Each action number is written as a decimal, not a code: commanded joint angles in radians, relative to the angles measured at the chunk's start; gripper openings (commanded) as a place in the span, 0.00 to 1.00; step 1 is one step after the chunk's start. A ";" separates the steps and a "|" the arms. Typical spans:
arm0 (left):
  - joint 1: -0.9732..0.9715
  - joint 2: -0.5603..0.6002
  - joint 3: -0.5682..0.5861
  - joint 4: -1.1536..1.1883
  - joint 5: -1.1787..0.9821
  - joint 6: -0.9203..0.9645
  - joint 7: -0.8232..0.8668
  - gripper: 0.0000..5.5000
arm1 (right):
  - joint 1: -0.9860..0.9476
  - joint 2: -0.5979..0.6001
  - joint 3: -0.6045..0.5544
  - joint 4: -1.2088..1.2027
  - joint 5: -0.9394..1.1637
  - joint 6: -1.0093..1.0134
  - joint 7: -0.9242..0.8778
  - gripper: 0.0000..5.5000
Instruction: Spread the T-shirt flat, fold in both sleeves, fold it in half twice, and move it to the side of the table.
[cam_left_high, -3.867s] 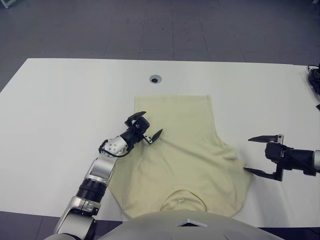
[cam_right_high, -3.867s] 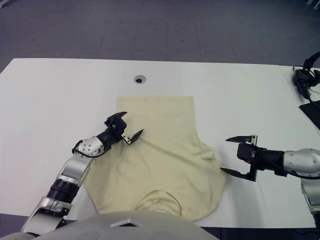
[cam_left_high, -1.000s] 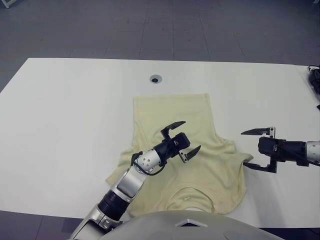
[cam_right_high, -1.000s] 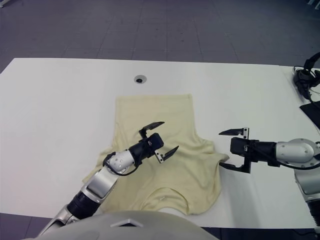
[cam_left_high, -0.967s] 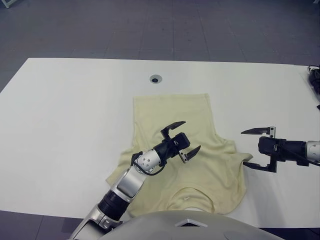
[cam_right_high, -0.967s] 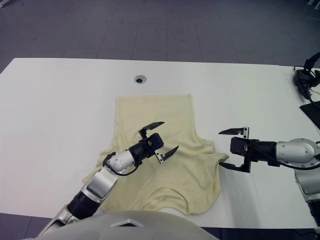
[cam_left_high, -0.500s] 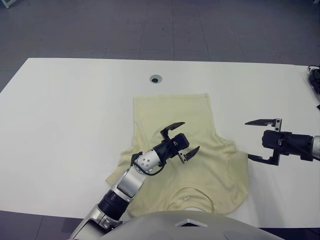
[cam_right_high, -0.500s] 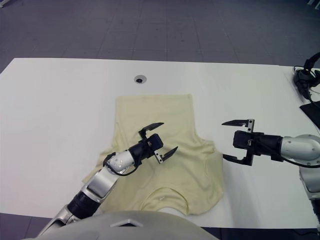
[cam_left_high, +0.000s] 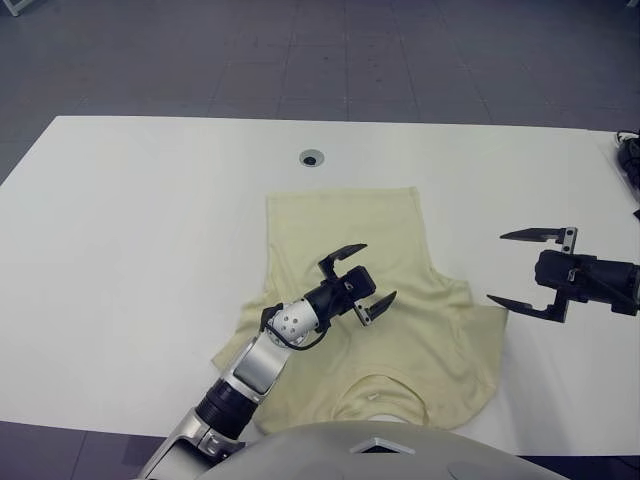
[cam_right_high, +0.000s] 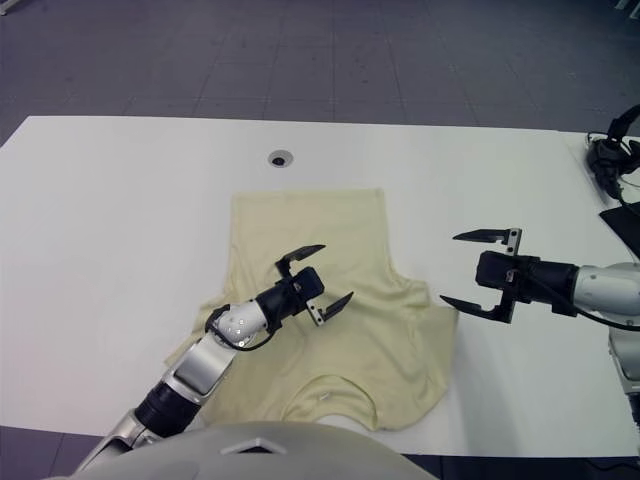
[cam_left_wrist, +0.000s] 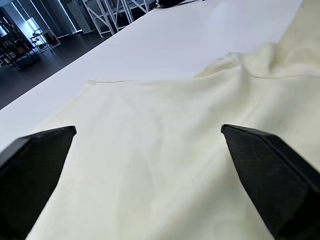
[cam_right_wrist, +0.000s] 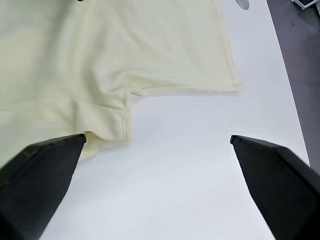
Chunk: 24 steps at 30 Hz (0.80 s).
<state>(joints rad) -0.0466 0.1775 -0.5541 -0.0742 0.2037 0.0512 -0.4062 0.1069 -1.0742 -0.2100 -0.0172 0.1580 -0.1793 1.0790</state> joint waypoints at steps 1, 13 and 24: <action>-0.008 0.004 0.009 0.011 0.013 -0.006 0.000 0.98 | -0.048 0.000 -0.014 0.009 0.008 -0.006 -0.008 0.98; -0.078 0.003 0.208 -0.059 -0.094 0.051 0.013 0.98 | 0.018 -0.018 0.185 0.021 -0.166 -0.048 0.052 0.98; -0.163 0.085 0.560 -0.186 -0.269 0.168 0.048 0.98 | 0.022 -0.110 0.242 0.091 -0.259 -0.119 0.085 0.98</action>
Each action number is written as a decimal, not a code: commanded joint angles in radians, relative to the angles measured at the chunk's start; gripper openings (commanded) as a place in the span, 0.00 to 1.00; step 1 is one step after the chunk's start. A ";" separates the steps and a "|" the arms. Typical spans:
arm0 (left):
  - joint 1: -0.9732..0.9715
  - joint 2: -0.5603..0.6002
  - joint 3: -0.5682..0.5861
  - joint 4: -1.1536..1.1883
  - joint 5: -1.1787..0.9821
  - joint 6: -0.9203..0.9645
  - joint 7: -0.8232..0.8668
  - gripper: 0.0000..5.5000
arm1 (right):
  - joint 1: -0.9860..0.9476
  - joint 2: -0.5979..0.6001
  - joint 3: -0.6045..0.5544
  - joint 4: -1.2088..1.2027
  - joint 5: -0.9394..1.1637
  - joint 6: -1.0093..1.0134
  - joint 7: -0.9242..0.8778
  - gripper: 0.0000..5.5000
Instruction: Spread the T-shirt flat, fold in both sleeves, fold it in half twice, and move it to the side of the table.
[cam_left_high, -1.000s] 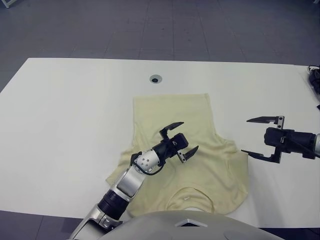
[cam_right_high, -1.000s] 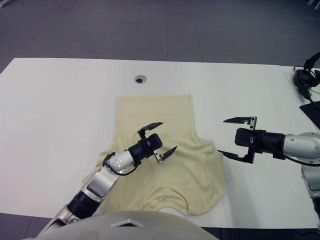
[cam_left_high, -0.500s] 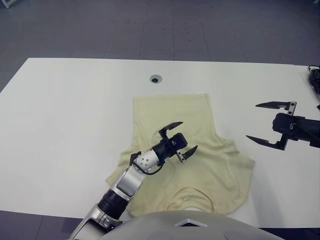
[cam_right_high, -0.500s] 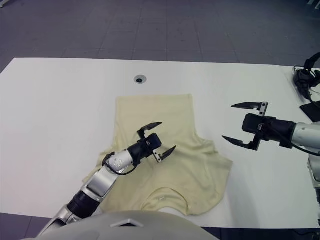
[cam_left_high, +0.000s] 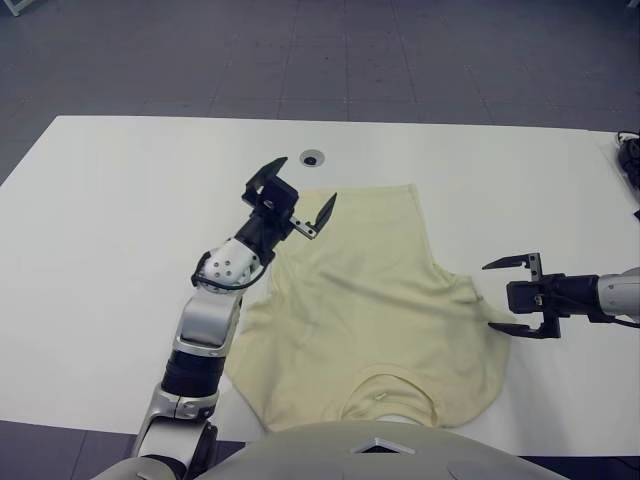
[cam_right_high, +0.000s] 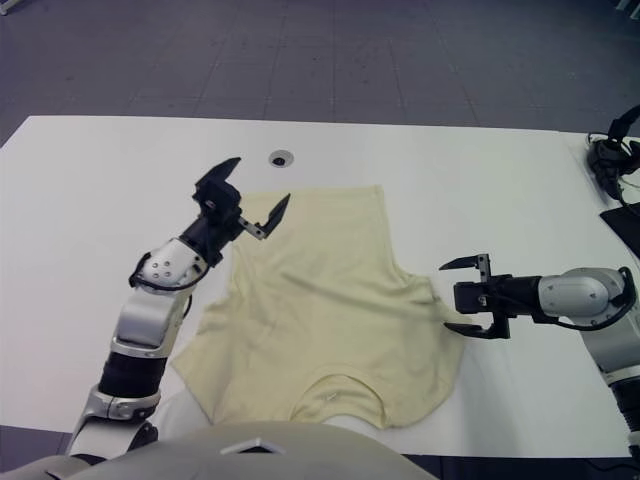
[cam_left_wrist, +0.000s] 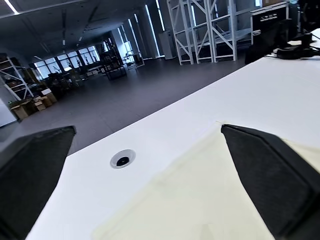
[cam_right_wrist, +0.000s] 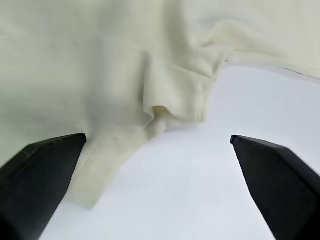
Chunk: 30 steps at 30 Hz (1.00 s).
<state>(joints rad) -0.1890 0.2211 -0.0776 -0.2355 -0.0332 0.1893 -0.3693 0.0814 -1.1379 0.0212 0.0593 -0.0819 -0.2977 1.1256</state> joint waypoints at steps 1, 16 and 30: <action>-0.022 0.049 0.102 -0.026 -0.038 0.034 0.014 0.98 | 0.057 -0.058 0.005 0.004 0.000 0.004 0.053 0.98; -0.016 0.089 0.084 -0.008 -0.013 0.026 0.018 0.98 | 0.003 -0.001 -0.100 -0.164 0.231 0.137 0.055 0.98; 0.127 0.260 -0.056 -0.108 0.008 0.053 -0.204 0.98 | -0.498 0.499 0.159 0.194 0.039 0.178 -0.282 0.98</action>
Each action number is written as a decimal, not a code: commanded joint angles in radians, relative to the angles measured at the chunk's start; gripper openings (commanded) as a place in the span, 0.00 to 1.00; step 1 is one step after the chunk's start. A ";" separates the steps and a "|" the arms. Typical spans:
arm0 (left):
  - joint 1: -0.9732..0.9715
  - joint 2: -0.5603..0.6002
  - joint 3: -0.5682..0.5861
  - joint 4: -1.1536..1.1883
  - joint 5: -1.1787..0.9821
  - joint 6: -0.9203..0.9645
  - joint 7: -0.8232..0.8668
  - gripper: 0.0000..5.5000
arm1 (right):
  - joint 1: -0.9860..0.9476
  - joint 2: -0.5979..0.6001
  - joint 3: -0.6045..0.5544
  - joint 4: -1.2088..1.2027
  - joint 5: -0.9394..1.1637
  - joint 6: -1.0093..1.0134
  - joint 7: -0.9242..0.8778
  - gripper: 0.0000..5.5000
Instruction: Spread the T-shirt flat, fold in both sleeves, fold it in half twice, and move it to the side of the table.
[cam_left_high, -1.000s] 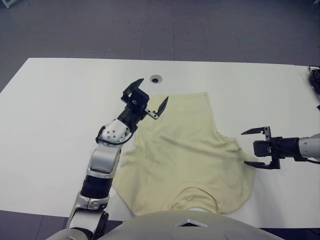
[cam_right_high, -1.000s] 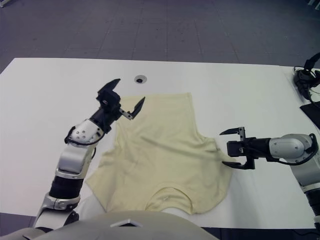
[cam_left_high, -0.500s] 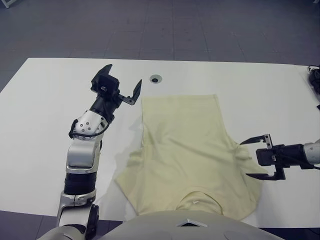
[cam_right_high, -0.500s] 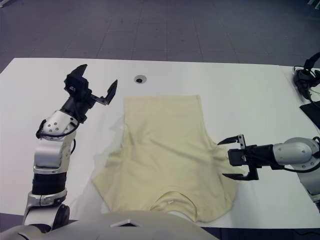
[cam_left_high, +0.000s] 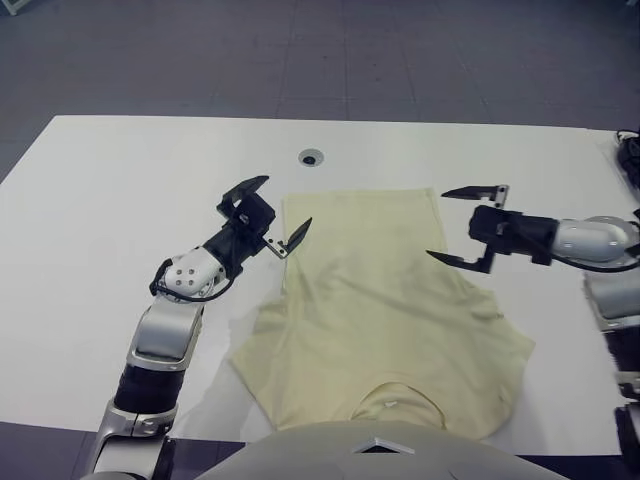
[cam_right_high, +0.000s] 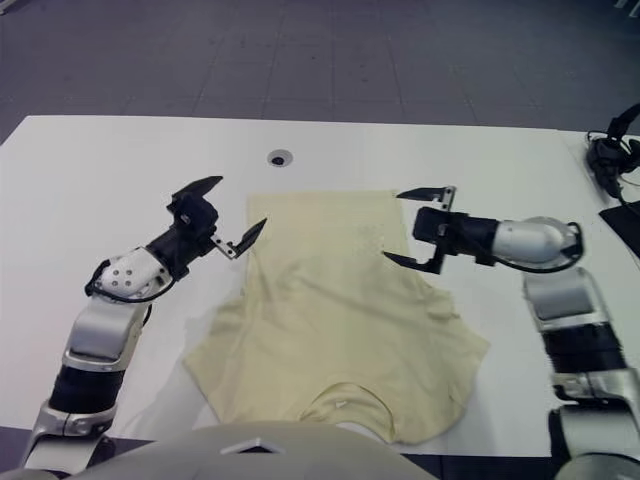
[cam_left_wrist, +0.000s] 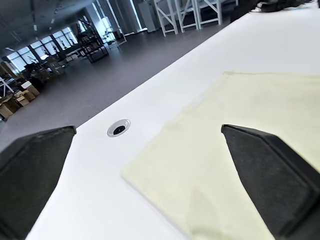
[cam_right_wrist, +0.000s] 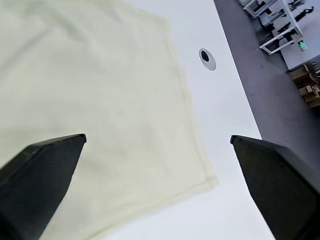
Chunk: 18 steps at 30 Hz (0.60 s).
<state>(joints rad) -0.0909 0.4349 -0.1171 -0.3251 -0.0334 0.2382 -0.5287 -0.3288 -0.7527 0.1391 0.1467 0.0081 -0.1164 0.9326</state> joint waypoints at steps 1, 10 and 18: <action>0.036 0.055 -0.018 -0.021 0.001 0.000 -0.058 0.98 | -0.107 0.156 0.050 0.139 -0.056 -0.006 -0.116 0.98; -0.008 -0.038 0.088 0.032 -0.041 -0.011 0.069 0.98 | -0.190 0.436 0.084 0.367 -0.032 -0.069 -0.205 0.98; -0.066 -0.117 0.172 0.092 -0.076 -0.007 0.184 0.98 | -0.151 0.465 0.163 0.480 -0.098 -0.097 -0.172 0.98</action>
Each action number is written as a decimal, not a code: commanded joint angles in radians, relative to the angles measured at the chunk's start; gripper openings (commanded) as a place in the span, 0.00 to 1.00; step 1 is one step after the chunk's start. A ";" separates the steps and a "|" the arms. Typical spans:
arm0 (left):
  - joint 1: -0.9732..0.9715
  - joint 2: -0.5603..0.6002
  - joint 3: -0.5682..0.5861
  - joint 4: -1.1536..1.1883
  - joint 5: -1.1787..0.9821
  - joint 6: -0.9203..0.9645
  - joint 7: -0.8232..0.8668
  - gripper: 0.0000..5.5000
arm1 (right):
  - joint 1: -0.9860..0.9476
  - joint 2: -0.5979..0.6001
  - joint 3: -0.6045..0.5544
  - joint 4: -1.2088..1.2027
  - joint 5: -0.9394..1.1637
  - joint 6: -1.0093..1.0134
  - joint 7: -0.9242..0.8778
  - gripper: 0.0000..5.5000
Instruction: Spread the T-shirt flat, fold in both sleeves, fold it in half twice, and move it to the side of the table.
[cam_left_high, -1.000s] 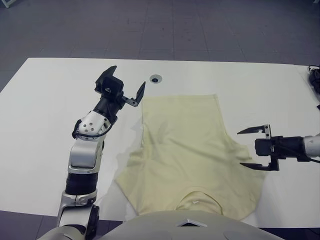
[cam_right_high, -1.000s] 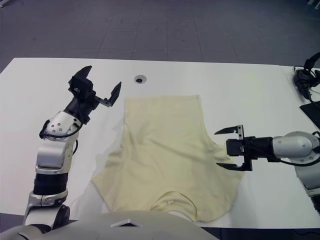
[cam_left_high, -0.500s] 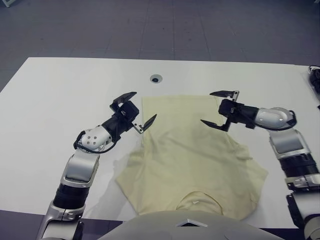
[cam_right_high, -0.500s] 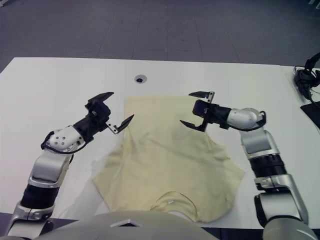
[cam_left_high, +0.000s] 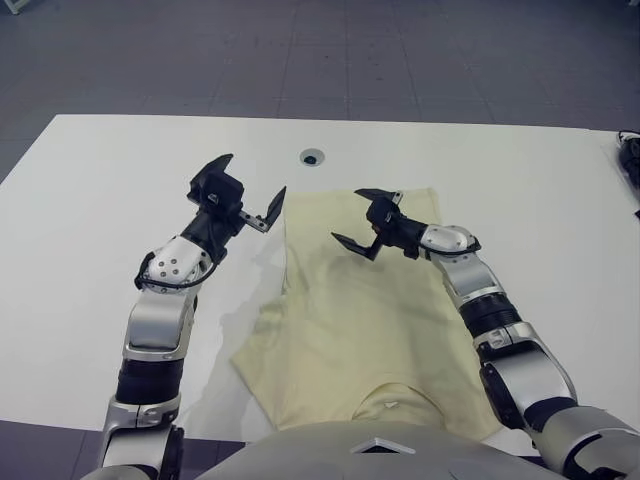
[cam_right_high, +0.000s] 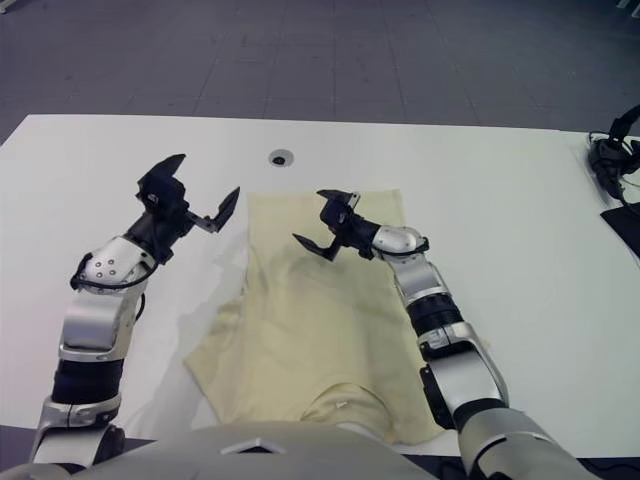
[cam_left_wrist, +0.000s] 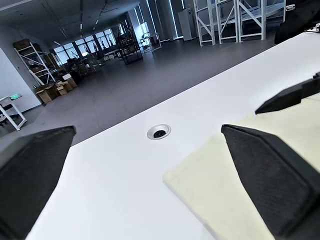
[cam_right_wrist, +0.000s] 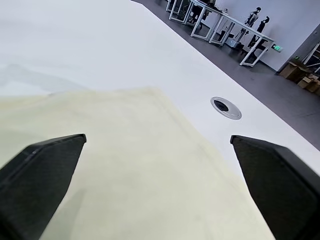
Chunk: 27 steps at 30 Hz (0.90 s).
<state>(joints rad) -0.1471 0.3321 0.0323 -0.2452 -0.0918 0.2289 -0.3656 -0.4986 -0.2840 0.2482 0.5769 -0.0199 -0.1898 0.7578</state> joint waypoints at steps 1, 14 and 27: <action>-0.006 -0.021 0.026 0.007 -0.030 0.012 0.022 0.98 | 0.014 -0.009 0.079 0.075 -0.114 -0.045 -0.019 0.98; 0.016 -0.021 0.005 -0.011 -0.035 0.029 0.014 0.98 | -0.148 0.059 0.113 0.403 -0.222 -0.195 -0.260 0.98; -0.010 -0.022 -0.029 0.007 0.004 0.008 0.018 0.98 | -0.238 0.061 0.062 0.494 -0.185 -0.246 -0.214 0.98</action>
<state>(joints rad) -0.1471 0.2989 0.0074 -0.2488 -0.1009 0.2423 -0.3473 -0.7451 -0.2001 0.3212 1.0695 -0.2073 -0.4564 0.4917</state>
